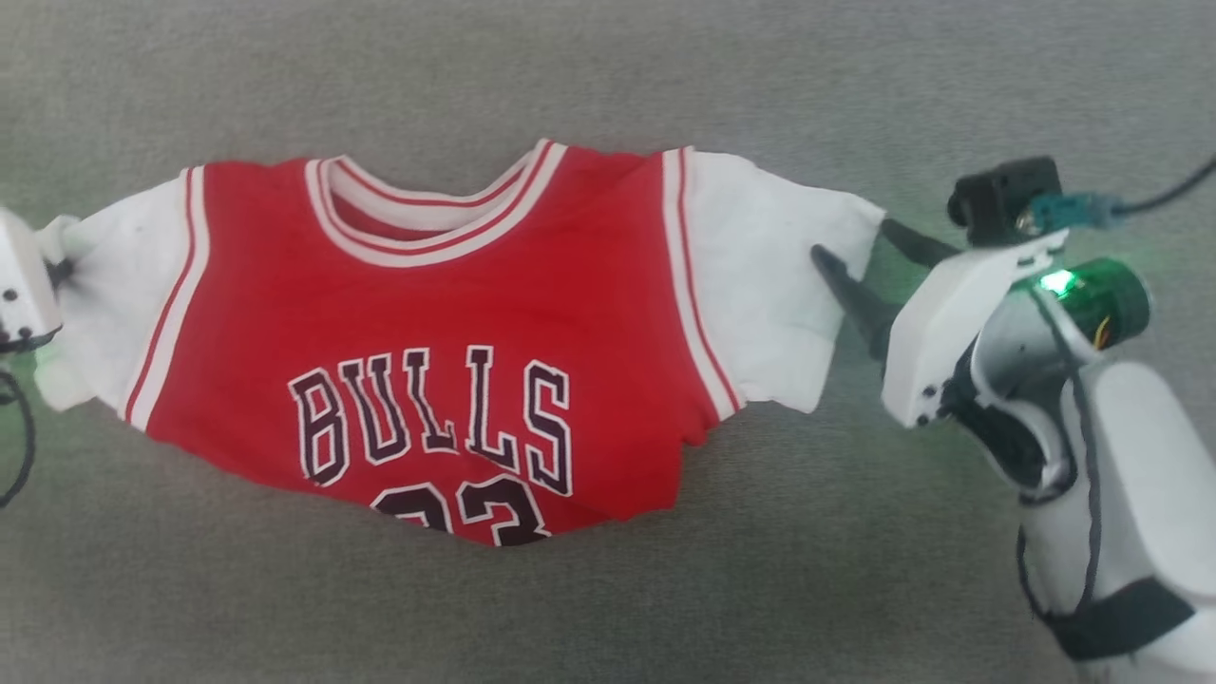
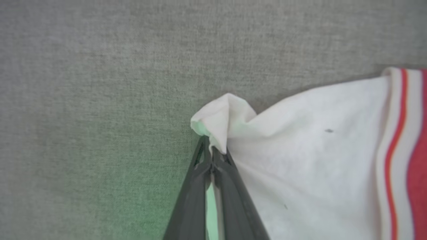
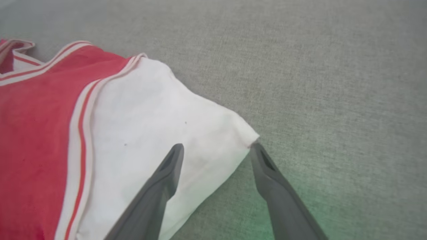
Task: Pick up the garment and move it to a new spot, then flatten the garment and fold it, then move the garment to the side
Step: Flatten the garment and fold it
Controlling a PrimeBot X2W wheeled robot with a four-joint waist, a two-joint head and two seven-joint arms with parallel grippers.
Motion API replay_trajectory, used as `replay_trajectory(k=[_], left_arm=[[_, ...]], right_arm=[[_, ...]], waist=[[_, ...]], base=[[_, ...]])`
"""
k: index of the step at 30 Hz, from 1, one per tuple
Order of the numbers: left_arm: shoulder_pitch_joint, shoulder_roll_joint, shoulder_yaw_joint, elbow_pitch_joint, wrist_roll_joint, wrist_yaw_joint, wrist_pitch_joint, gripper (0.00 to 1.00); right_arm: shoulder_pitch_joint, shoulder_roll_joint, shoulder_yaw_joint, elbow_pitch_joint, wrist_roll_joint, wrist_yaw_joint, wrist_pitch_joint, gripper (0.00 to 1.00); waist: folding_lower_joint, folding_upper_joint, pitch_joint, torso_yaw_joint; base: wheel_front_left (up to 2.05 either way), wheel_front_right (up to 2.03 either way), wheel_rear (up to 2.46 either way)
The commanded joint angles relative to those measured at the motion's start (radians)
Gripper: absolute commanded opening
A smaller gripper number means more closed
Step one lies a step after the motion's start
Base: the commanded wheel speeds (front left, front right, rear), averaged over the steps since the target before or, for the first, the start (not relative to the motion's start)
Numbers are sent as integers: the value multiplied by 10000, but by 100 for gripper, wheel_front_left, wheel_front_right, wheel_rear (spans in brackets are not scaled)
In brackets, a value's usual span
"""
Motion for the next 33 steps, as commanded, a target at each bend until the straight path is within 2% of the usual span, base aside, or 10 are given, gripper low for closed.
replay_trajectory(k=[1, 3, 11, 12, 13, 18, 23, 33], left_arm=[[189, -450, -179, 286, 178, -39, -86, 0], [0, -634, -249, 421, 227, -100, -184, 0], [-440, -1184, -412, 963, 186, -292, -658, 0], [-463, -1232, -413, 1025, 169, -316, -723, 0], [-479, -1297, -432, 1097, 156, -322, -769, 0], [-587, -1425, -467, 1294, 51, -428, -976, 0], [-1027, -1317, -456, 1173, -37, -497, -956, 0], [-2076, -966, -603, 405, 225, -531, -839, 0]], right_arm=[[-256, 15, -52, 141, 23, 1, 340, 100], [-566, -158, -58, 323, -196, 1, 877, 100], [-1044, 36, -84, 1558, -509, 1, 3527, 100], [-1042, 8, 5, 1666, -531, 3, 3836, 44], [-1058, -29, 46, 1750, -531, 3, 4056, 0], [-1331, -292, 80, 1743, -153, 3, 4532, 0], [-1917, -239, -246, 1343, 329, 1, 4403, 0], [-3153, -827, -181, 934, 927, 1, 3894, 0]], waist=[[0, -1, 164, 218], [0, -1, 259, 385], [0, -1, 406, 824], [0, -1, 403, 852], [0, -1, 393, 884], [0, -1, 178, 963], [0, -1, -327, 919], [0, -1, -1499, 842]], base=[[0, 0, 0], [0, 0, 0], [0, 0, 0], [0, 0, 0], [0, 0, 0], [0, 0, 0], [0, 0, 0], [0, 0, 0]])
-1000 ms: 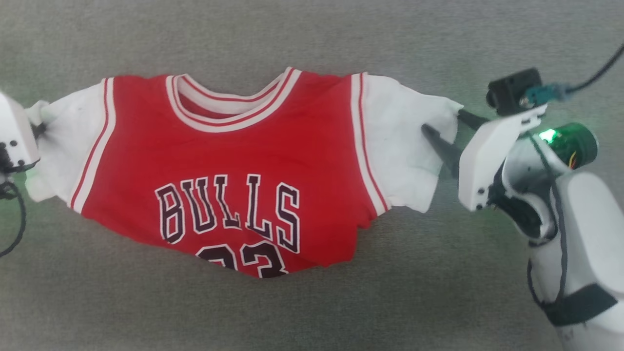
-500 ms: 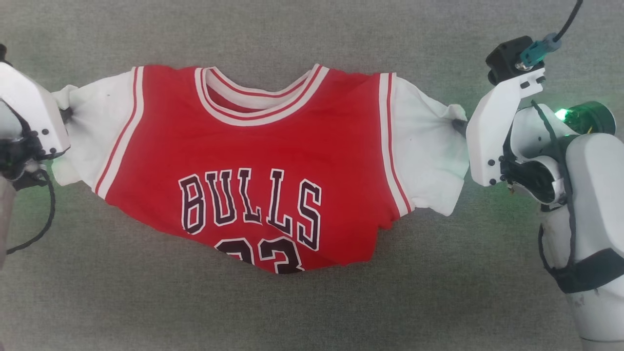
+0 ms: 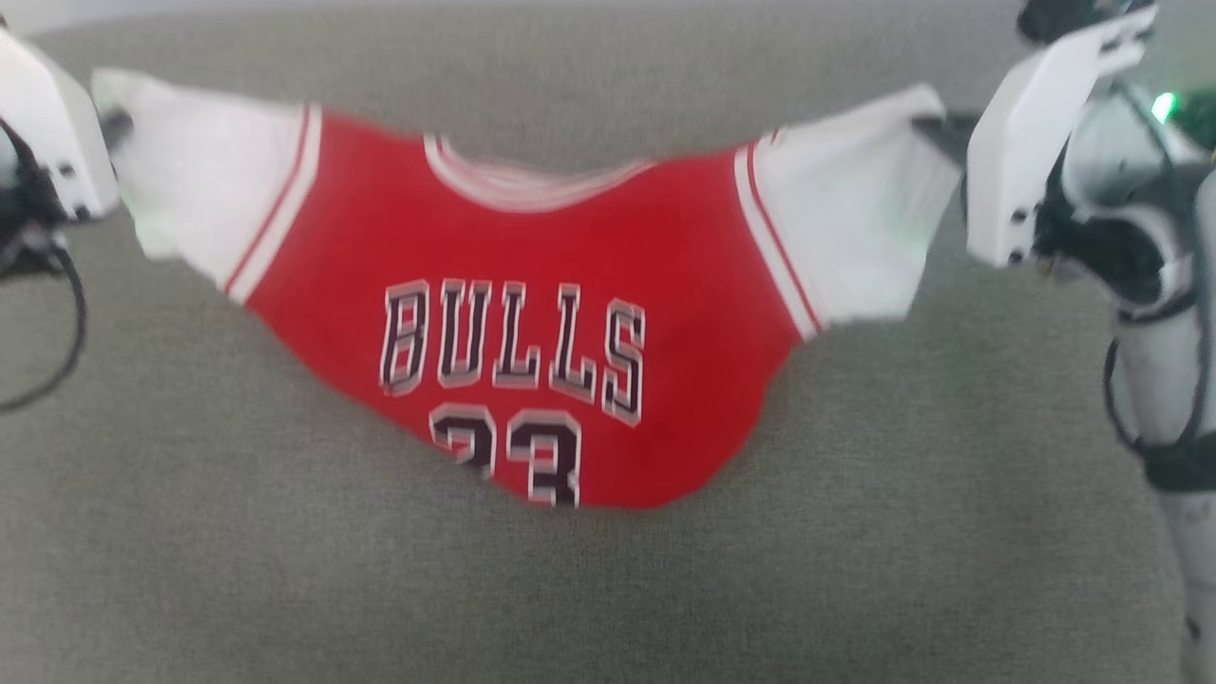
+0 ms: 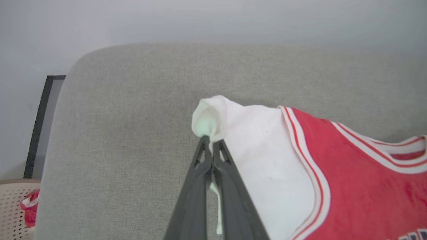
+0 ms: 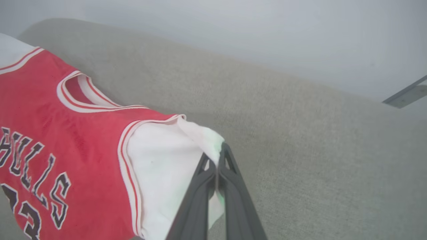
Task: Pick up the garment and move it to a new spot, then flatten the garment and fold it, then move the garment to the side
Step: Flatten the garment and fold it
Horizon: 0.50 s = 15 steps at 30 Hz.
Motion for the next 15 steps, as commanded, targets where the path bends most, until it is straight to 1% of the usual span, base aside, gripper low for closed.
replay_trajectory(k=[1, 6, 15], left_arm=[[-213, 82, -9, -74, 41, -48, 33, 0], [-1016, 262, -11, -638, 105, 36, 371, 0], [-1931, 388, 66, -1530, 158, 406, 685, 0]], right_arm=[[-175, -23, -12, -42, 46, 1, -122, 0], [-1184, -354, 349, 69, 424, 1, -746, 0], [-2481, -797, 1083, 363, 943, 1, -1661, 0]], waist=[[0, 0, -311, -49], [0, 0, -935, -146], [0, 0, -1585, -246]], base=[[0, 0, 0], [0, 0, 0], [0, 0, 0]])
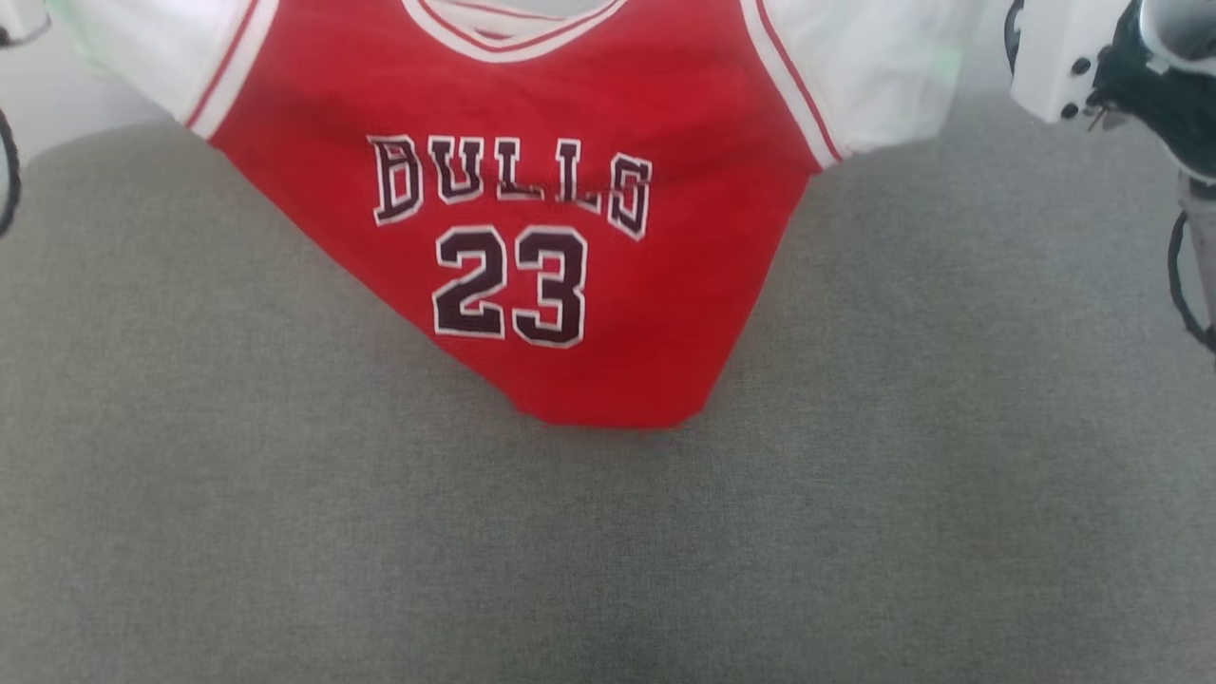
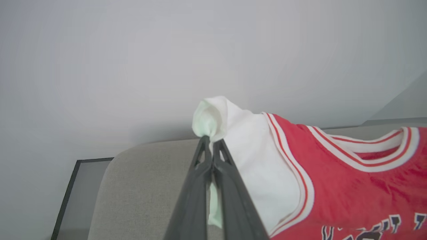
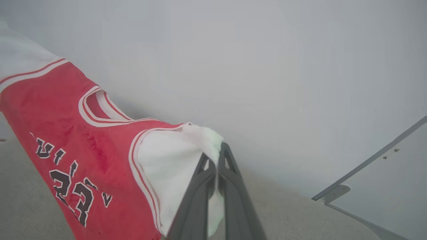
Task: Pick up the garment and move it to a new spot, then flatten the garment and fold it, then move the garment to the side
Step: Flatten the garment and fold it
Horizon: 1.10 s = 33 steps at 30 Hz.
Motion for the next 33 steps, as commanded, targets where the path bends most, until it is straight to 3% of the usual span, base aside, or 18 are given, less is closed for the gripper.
replay_trajectory(k=[1, 20, 28, 33], left_arm=[[-150, 23, 48, -60, -1, 59, 47, 0], [-770, 264, 166, -1206, 126, 382, -339, 0], [-1289, 213, 304, -1213, 262, 305, -1015, 0], [-2133, -24, 372, -874, 546, 105, -2052, 0]], right_arm=[[-164, -38, 64, 12, 103, 1, -111, 0], [-1709, -577, 1053, 934, 383, 1, -1845, 0], [-2474, -527, 1143, 1801, -136, 1, -3141, 0], [-3494, -321, 1124, 2880, -930, 1, -4607, 0]], waist=[[0, -1, -91, -28], [0, -1, -481, -301], [0, -1, 421, -358], [0, -1, 1505, -353]], base=[[0, 0, 0], [0, 0, 0], [0, 0, 0], [0, 0, 0]])
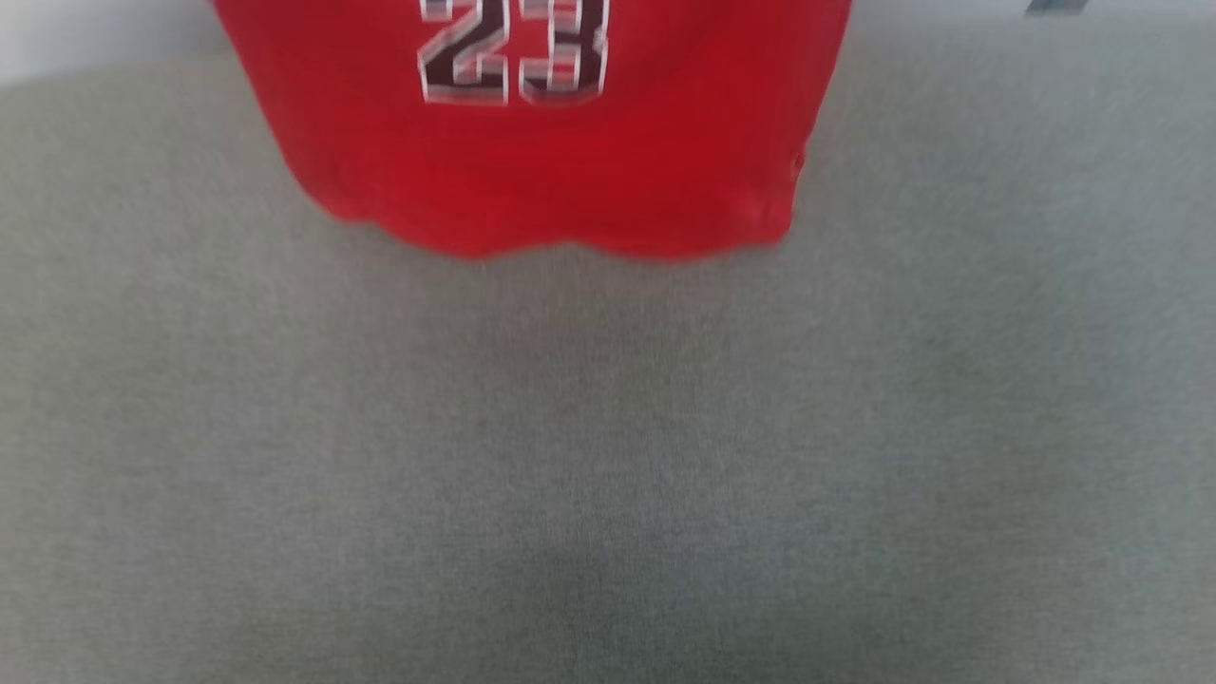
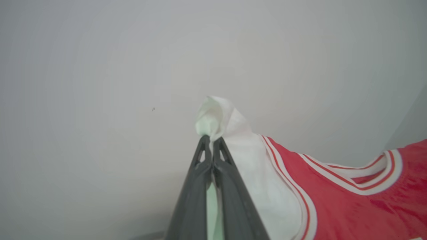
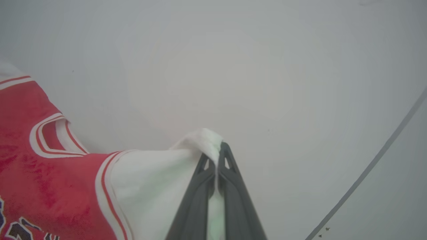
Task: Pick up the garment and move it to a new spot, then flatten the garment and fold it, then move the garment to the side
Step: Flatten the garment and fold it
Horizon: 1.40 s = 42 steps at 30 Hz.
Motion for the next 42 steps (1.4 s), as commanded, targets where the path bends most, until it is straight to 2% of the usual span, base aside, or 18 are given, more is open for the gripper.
replay_trajectory(k=[1, 5, 10, 13, 16, 20, 23, 29, 33, 37, 39, 40, 42], left_arm=[[-342, -37, 35, 89, 180, -61, -244, 0], [-1337, -255, -4, 446, 594, -229, -1414, 0], [-2584, -486, -62, 872, 1055, -425, -3407, 0], [-2938, -692, -224, 1108, 1302, -490, -4616, 0], [-2841, -845, -373, 1455, 1108, -543, -5154, 0], [-2084, -929, -863, 1773, 668, -542, -4931, 0], [-1271, -770, -1328, 1798, 219, -546, -4458, 0], [799, -155, -2170, 1099, -1034, -541, -3165, 0], [2338, 387, -2393, 375, -1911, -542, -2504, 0], [3949, 951, -2566, -465, -2479, -543, -2007, 0], [4766, 1265, -2498, -1022, -2814, -357, -1790, 0], [4766, 1265, -2498, -1022, -2814, -357, -1790, 0], [5591, 1670, -2475, -1753, -3114, -128, -1677, 0]], right_arm=[[-319, 85, -90, 191, -292, 0, -455, 0], [-1418, 341, -383, 1169, -1312, 1, -2178, 0], [-2635, 704, -1050, 2308, -2918, 1, -4142, 0], [-3033, 874, -1411, 2871, -3766, 1, -4832, 0], [-2960, 1087, -1669, 3396, -4273, 1, -5115, 0], [-2362, 1232, -1664, 4119, -4370, 0, -5157, 0], [-1764, 1335, -1482, 4607, -3975, 0, -4943, 0], [-26, 1365, -311, 4620, -2778, 1, -4317, 0], [1434, 1006, 510, 3710, -1503, 0, -3533, 0], [3057, 262, 935, 2151, -341, 1, -2698, 0], [3922, -215, 1074, 1185, 107, 0, -2196, 0], [3922, -215, 1074, 1185, 107, 0, -2196, 0], [4828, -720, 1010, 220, 387, 1, -1743, 0]], waist=[[0, 0, 784, -5], [0, 0, 1707, 35], [0, 0, 2553, 110], [0, 0, 2825, 197], [0, 0, 2918, 285], [0, 0, 2780, 411], [0, 0, 2516, 496], [0, 0, 1780, 572], [0, 0, 1297, 583], [0, 0, 813, 611], [0, 0, 680, 597], [0, 0, 680, 597], [0, 0, 528, 557]], base=[[0, 0, 0], [0, 0, 0], [0, 0, 0], [0, 0, 0], [0, 0, 0], [0, 0, 0], [0, 0, 0], [0, 0, 0], [0, 0, 0], [0, 0, 0], [0, 0, 0], [0, 0, 0], [0, 0, 0]])
